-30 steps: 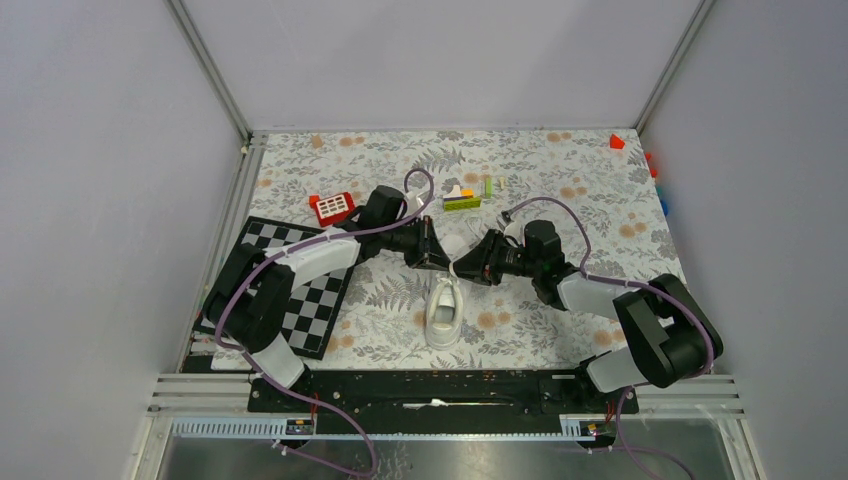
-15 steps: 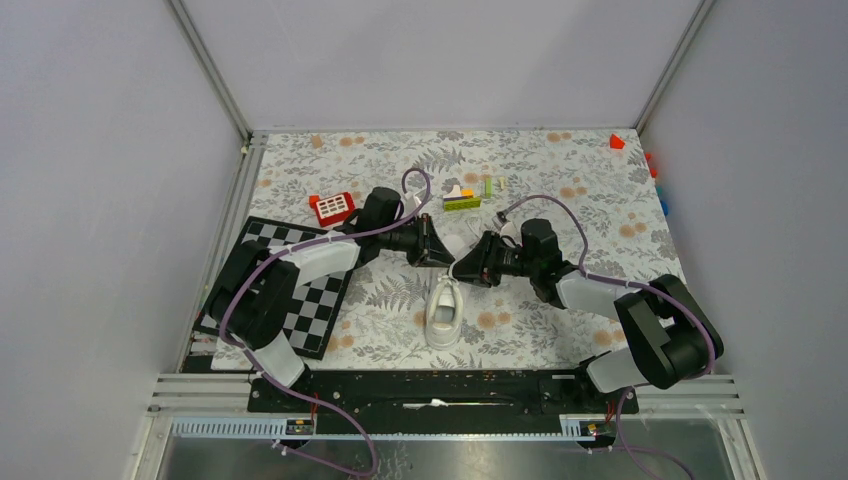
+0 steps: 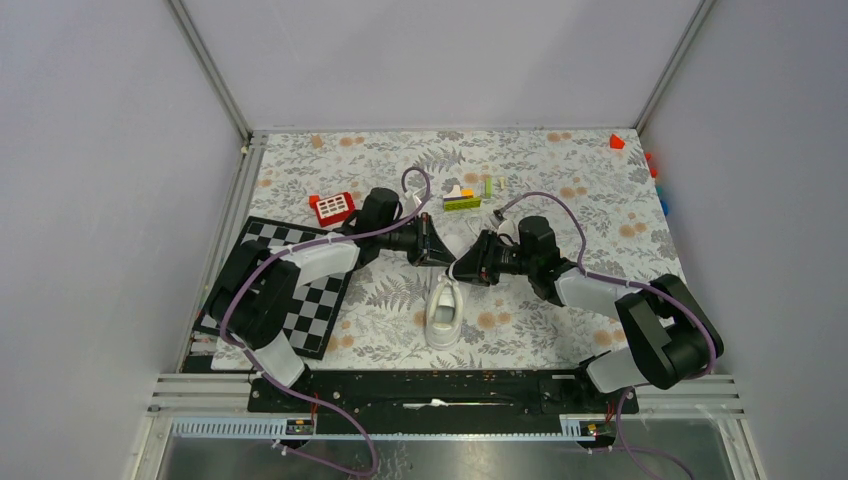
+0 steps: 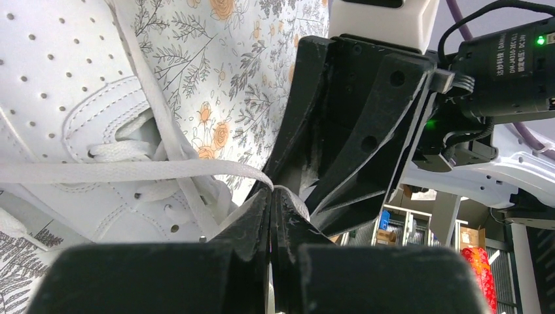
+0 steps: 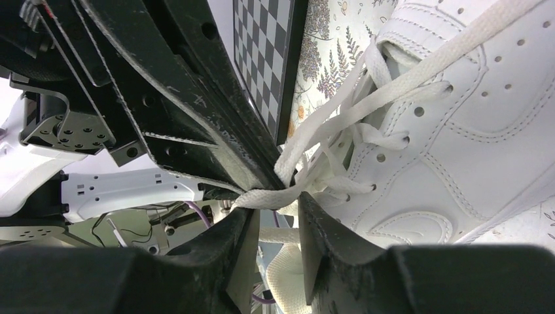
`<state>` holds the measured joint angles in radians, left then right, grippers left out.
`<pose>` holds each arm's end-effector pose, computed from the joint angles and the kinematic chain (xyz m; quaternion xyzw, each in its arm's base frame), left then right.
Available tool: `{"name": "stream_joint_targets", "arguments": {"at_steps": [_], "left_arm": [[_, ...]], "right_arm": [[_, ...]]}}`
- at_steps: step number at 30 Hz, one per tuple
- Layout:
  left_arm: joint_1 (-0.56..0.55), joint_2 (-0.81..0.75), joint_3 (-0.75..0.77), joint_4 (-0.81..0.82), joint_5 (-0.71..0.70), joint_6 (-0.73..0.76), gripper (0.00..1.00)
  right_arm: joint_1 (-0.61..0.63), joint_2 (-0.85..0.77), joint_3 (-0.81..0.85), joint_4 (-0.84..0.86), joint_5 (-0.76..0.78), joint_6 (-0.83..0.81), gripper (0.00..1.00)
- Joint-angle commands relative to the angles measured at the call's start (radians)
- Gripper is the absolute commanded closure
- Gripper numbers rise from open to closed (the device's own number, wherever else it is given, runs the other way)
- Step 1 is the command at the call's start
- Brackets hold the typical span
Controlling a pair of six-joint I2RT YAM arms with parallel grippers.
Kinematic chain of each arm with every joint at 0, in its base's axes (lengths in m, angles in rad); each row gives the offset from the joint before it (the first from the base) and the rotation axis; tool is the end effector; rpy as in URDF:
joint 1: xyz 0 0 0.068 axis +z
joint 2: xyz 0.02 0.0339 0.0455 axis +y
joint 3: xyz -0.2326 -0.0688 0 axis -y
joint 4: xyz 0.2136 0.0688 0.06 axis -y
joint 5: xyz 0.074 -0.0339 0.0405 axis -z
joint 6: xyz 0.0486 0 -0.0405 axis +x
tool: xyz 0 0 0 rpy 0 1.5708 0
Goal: Tie the shoes
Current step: Cross the shoelace with the shoelace.
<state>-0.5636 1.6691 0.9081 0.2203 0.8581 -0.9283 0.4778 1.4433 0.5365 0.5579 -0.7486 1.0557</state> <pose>0.2590 -0.2072 0.1867 0.0580 0.8154 -0.5699 0.0833 0.2266 0.1546 0.1755 0.0162 0.7906 0.5861 0.1767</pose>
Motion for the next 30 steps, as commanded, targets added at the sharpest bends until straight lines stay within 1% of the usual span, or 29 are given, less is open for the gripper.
{"name": "stream_joint_targets", "arguments": {"at_steps": [1, 5, 13, 16, 17, 18, 21, 24, 26, 30], "left_arm": [[-0.001, -0.023, -0.018, 0.051, 0.041, 0.001, 1.0], [-0.001, -0.029, -0.026, 0.047, 0.039, 0.003, 1.0], [-0.001, -0.065, -0.032, 0.029, 0.036, 0.008, 1.0], [0.0, -0.086, -0.014, -0.045, 0.015, 0.048, 1.0], [0.001, -0.094, -0.009, -0.069, 0.007, 0.067, 0.97], [0.001, -0.1, -0.006, -0.091, -0.001, 0.079, 0.93], [0.001, -0.118, 0.008, -0.164, -0.028, 0.12, 0.75], [0.001, -0.137, 0.018, -0.214, -0.054, 0.152, 0.66], [0.001, -0.155, 0.025, -0.266, -0.071, 0.171, 0.64], [0.001, -0.201, 0.029, -0.321, -0.109, 0.195, 0.63]], "right_arm": [[0.01, -0.027, 0.03, 0.027, 0.04, 0.008, 0.66], [0.01, -0.042, 0.013, 0.05, 0.07, 0.027, 0.72], [0.01, -0.055, -0.013, 0.04, 0.083, 0.023, 1.0], [0.01, -0.066, -0.037, 0.032, 0.087, 0.015, 1.0], [0.01, -0.072, -0.042, 0.023, 0.089, 0.005, 1.0], [0.01, -0.076, -0.046, 0.016, 0.09, -0.001, 1.0], [0.01, -0.092, -0.052, -0.012, 0.096, -0.022, 1.0], [0.01, -0.112, -0.038, -0.072, 0.108, -0.059, 1.0], [0.01, -0.127, -0.03, -0.116, 0.122, -0.086, 1.0], [0.009, -0.143, -0.017, -0.159, 0.135, -0.108, 1.0]]}}
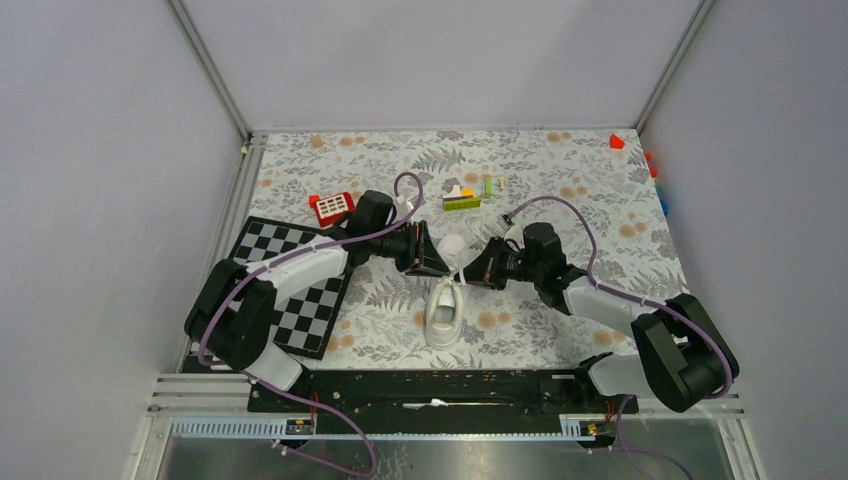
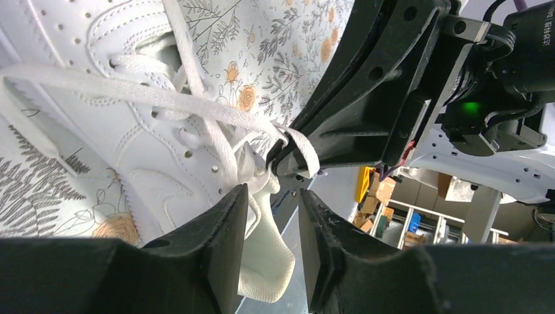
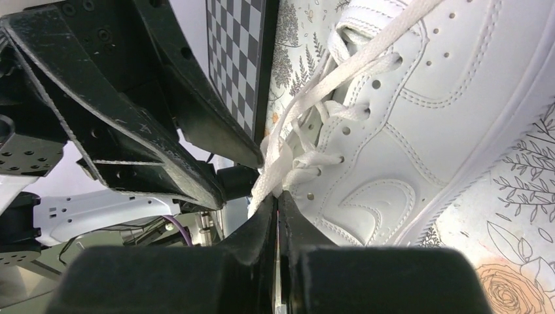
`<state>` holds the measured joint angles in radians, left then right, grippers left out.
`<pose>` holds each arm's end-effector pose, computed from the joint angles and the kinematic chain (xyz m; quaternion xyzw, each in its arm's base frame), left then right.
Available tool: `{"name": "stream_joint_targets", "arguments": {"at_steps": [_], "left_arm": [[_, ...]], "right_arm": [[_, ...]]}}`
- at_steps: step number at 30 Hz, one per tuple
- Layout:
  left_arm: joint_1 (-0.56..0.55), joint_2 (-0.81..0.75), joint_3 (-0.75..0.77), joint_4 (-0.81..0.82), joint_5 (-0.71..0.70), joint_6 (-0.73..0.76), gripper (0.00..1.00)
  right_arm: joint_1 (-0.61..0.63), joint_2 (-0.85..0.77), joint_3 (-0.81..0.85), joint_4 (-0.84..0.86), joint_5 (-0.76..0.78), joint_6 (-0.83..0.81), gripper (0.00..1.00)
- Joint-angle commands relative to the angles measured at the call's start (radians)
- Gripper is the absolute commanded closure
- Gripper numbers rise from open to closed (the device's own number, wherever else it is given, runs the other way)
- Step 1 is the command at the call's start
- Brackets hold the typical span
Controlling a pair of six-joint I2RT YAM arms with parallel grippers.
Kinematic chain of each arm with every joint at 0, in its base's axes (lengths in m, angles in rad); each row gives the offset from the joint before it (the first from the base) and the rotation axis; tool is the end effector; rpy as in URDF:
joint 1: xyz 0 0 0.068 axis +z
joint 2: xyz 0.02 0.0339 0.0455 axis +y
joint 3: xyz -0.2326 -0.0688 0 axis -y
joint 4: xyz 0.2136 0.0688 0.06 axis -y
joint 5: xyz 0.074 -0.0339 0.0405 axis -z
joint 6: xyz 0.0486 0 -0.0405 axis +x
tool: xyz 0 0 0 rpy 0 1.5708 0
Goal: Tie the shoes
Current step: Cross the shoelace with the shoelace.
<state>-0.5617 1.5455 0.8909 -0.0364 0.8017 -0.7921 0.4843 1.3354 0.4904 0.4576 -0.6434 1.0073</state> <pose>0.2380 -0.1910 0.1949 0.0693 0.8467 -0.5208 0.0845 0.2138 0.1454 0.1771 0.0332 0.8062 0.5518 0.2106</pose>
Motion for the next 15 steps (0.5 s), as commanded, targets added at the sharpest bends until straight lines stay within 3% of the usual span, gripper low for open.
{"name": "stream_joint_targets", "arguments": {"at_steps": [1, 2, 5, 7, 10, 15], "left_arm": [[-0.001, -0.089, 0.046, -0.066, -0.058, 0.056, 0.63], [-0.001, -0.096, 0.045, -0.064, -0.063, 0.048, 0.62], [-0.011, -0.101, 0.057, -0.055, -0.086, 0.021, 0.39], [-0.031, -0.096, 0.082, -0.063, -0.116, 0.013, 0.31], [-0.075, -0.062, 0.16, -0.146, -0.177, 0.025, 0.32], [-0.125, -0.026, 0.209, -0.2, -0.246, 0.017, 0.46]], "right_arm": [[0.003, -0.037, 0.032, -0.065, 0.031, -0.063, 1.0], [0.004, -0.037, 0.035, -0.069, 0.031, -0.066, 1.0], [0.004, -0.037, 0.044, -0.079, 0.028, -0.071, 1.0], [0.004, -0.038, 0.047, -0.083, 0.029, -0.074, 1.0], [0.003, -0.041, 0.049, -0.086, 0.033, -0.073, 1.0], [0.003, -0.039, 0.062, -0.094, 0.032, -0.074, 1.0]]}}
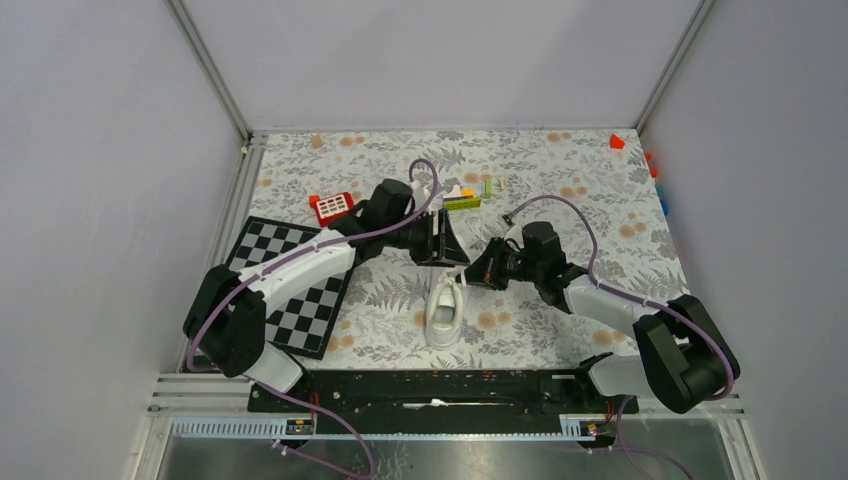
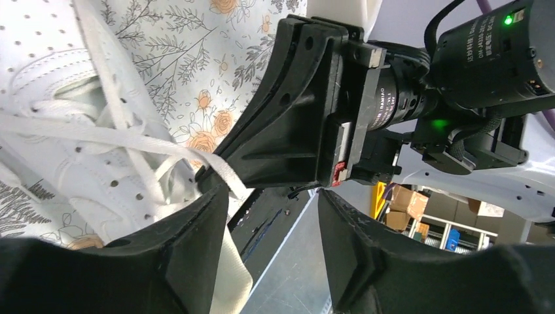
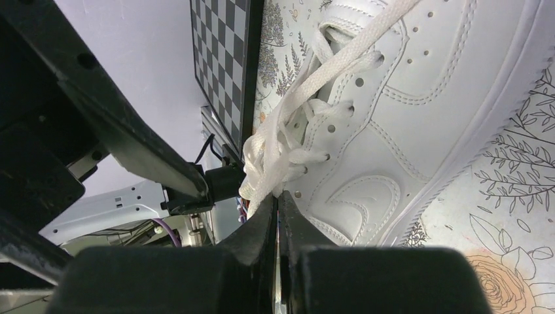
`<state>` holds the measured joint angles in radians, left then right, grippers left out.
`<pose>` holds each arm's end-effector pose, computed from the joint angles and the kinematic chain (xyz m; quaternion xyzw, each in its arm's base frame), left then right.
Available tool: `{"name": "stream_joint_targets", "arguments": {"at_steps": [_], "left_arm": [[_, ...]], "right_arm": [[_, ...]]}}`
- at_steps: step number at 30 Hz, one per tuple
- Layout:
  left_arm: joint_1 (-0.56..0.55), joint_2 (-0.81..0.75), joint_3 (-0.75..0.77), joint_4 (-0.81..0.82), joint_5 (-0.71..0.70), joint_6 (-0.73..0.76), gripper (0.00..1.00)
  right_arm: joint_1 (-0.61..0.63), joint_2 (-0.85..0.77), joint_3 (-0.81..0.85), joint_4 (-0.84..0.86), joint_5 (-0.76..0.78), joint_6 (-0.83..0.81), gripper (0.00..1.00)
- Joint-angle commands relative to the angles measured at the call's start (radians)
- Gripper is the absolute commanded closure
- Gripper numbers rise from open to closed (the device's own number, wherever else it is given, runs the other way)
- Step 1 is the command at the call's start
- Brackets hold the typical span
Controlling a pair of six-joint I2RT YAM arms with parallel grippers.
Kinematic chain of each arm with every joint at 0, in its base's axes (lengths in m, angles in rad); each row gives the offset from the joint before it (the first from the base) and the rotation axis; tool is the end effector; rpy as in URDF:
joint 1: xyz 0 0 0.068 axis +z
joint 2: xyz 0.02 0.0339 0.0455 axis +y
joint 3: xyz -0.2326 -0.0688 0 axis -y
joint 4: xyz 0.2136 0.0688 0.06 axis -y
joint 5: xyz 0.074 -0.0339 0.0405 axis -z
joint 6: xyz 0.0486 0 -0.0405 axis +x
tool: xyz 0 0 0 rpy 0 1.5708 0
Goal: Tie the shoes
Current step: Cross the shoelace with the shoelace.
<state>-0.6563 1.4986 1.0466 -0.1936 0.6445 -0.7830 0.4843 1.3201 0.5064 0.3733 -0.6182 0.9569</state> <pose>0.2291 -0.2133 0.2383 0.0873 0.8561 -0.4921 0.1315 0.2129 0.1438 0.1764 0.0299 0.8202 0.5297 0.2139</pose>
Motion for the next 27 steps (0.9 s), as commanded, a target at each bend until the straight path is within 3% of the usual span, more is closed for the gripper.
{"name": "stream_joint_targets", "arguments": {"at_steps": [1, 16, 19, 24, 27], "left_arm": [[-0.033, 0.025, 0.052, -0.044, -0.093, 0.006, 0.47], [-0.058, 0.093, 0.063, -0.016, -0.091, -0.026, 0.59], [-0.06, 0.1, 0.061, -0.011, -0.093, -0.032, 0.69], [-0.06, 0.092, 0.061, -0.026, -0.104, -0.029, 0.99], [-0.06, 0.068, 0.06, -0.048, -0.115, -0.02, 1.0]], "right_arm": [[0.005, -0.023, 0.049, -0.012, 0.006, -0.025, 1.0], [0.005, -0.023, 0.076, -0.023, -0.002, -0.023, 1.0], [0.006, -0.024, 0.076, -0.022, -0.003, -0.022, 1.0], [0.008, -0.023, 0.075, -0.028, 0.001, -0.025, 1.0], [0.008, -0.025, 0.069, -0.03, 0.012, -0.022, 1.0]]}}
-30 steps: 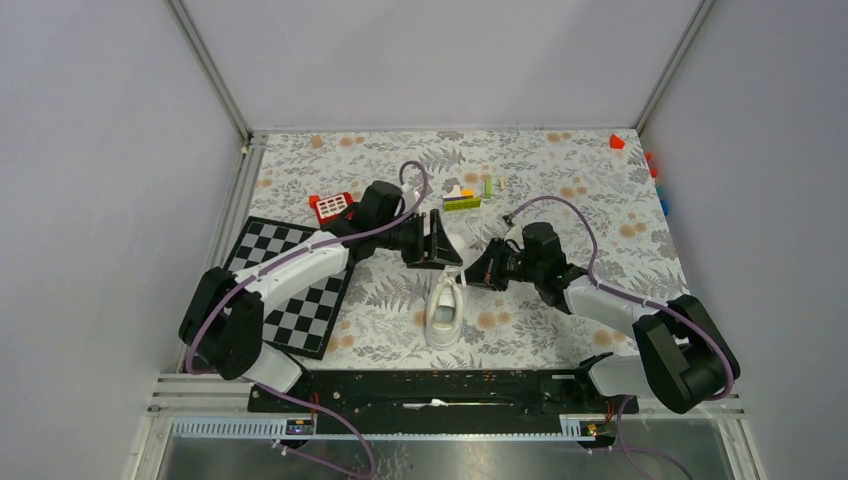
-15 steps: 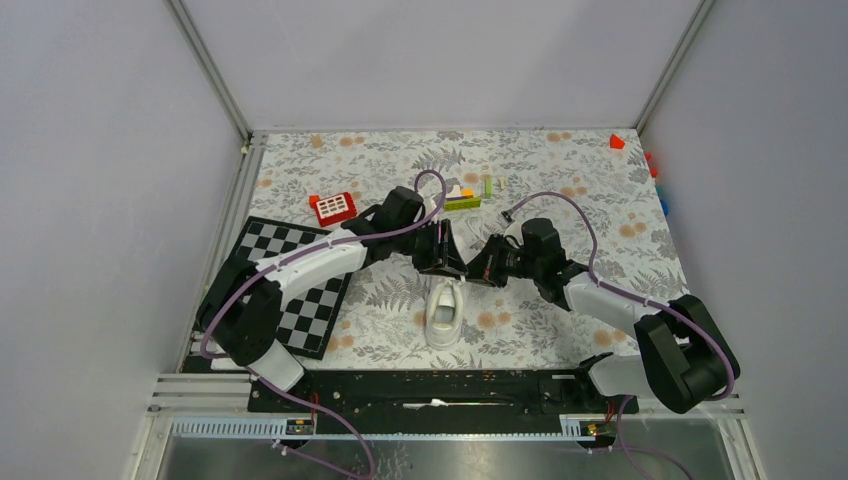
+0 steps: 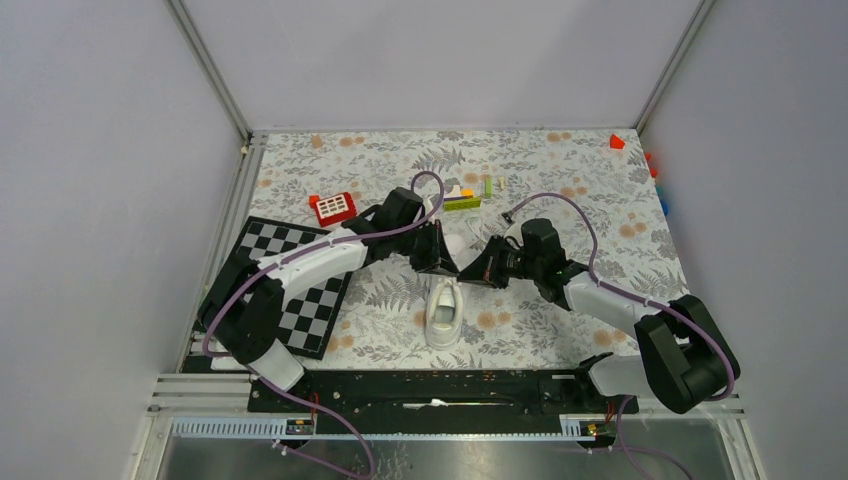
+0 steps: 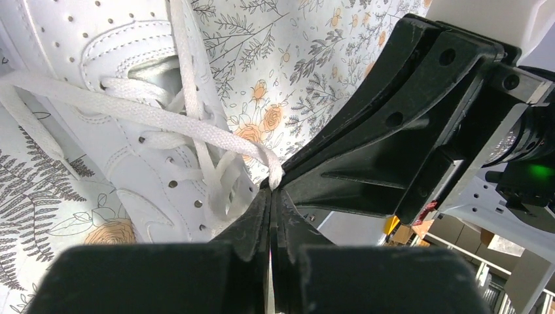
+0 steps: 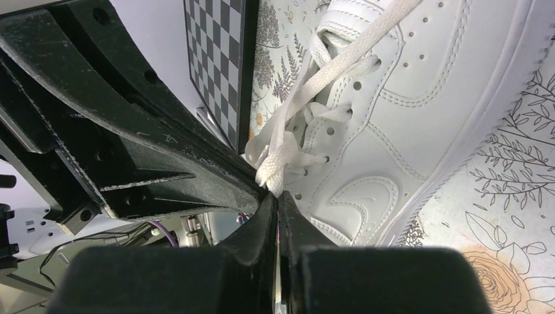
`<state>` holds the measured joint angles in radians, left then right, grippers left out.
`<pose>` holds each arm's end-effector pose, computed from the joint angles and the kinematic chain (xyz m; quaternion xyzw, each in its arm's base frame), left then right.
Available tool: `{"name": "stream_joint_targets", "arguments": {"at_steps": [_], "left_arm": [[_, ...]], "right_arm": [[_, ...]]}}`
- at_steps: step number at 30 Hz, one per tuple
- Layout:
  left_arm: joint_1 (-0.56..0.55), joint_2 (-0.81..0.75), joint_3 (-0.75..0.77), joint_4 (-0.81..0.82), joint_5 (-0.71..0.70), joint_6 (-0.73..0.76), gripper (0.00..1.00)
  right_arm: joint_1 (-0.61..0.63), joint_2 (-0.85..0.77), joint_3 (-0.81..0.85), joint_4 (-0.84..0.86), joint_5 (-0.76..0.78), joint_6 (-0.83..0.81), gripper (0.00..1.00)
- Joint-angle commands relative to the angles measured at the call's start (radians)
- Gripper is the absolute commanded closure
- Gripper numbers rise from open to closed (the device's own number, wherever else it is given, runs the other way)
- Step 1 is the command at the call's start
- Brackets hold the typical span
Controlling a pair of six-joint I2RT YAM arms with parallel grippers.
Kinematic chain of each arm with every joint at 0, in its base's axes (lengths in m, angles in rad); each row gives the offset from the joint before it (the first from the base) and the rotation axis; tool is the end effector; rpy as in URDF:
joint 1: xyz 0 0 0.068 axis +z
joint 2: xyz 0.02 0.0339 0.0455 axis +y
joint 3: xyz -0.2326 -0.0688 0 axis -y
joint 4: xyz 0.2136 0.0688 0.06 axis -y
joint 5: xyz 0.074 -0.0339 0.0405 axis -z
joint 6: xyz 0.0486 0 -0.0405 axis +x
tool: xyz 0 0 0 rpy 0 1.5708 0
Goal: Tie the shoes
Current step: Cross the shoelace with the shoelace.
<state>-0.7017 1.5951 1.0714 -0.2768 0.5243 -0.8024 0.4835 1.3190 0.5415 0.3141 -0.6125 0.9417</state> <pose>0.2298 -0.2261 0.2079 0.0522 0.8988 -0.4233 0.1009 0.2156 0.1447 0.1808 0.0298 0.8258 0.5218 0.2117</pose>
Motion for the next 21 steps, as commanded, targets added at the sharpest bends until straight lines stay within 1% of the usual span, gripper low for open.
{"name": "stream_joint_targets", "arguments": {"at_steps": [1, 6, 14, 21], "left_arm": [[-0.014, -0.038, 0.032, 0.027, -0.001, 0.004, 1.0], [0.01, -0.075, 0.002, 0.004, -0.018, 0.023, 1.0], [0.092, -0.121, -0.073, 0.005, -0.013, 0.048, 1.0], [0.104, -0.098, -0.11, 0.033, -0.012, 0.053, 1.0]], "right_arm": [[0.01, -0.025, 0.032, 0.028, 0.01, -0.007, 1.0], [0.009, -0.029, 0.027, 0.036, 0.011, -0.001, 1.0], [0.009, -0.073, 0.024, 0.007, 0.018, -0.011, 1.0], [0.009, -0.072, 0.013, 0.019, 0.001, -0.013, 1.0]]}}
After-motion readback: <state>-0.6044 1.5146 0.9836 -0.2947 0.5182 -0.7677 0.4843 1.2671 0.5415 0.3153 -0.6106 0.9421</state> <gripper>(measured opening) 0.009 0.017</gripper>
